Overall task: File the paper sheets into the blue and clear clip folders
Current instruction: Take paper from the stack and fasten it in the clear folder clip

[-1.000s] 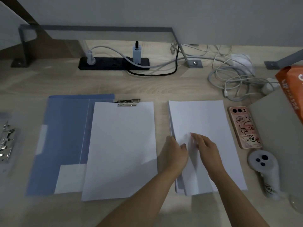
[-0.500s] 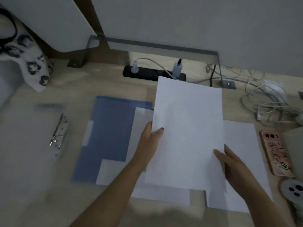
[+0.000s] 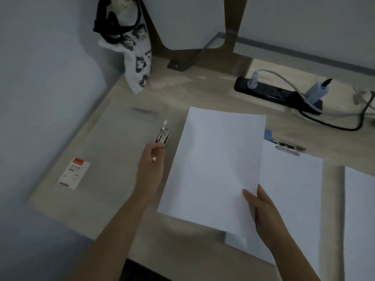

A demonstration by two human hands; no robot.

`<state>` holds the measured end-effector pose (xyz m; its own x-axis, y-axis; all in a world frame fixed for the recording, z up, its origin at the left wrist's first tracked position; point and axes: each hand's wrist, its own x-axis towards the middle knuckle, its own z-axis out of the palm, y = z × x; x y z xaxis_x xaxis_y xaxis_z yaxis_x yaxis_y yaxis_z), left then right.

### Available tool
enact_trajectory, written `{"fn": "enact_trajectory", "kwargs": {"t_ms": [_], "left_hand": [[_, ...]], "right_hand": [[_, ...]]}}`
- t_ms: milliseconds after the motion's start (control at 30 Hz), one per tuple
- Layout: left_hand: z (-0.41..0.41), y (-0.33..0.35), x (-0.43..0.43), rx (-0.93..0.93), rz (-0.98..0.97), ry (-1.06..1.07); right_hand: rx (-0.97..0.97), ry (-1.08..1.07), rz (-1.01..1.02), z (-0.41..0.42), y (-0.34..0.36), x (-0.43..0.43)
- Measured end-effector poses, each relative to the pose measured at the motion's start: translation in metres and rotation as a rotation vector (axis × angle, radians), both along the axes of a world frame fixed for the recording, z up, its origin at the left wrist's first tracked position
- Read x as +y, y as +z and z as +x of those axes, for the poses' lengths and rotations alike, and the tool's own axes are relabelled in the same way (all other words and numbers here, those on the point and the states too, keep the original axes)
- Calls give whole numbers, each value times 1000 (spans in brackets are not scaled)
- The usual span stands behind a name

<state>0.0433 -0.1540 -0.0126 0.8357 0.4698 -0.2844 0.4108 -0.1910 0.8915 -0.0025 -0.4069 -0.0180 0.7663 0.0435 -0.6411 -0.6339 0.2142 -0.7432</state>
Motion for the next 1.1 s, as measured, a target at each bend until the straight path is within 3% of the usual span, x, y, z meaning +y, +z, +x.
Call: {"fn": "enact_trajectory", "kwargs": {"t_ms": [167,300,567,1100], "left_hand": [[-10,-19,57,116,63,72],[-13,-23,68,212,-50,4],[-17,-22,75,213,-197,-58],[-10,-23,76,158,-207,-98]], "right_hand": [[14,13,2,-4,-12,35],[9,3,-21,-6,-19,50],[40,-53,-58,-7,-29,74],[10,-44,-132,-9,-38,77]]}}
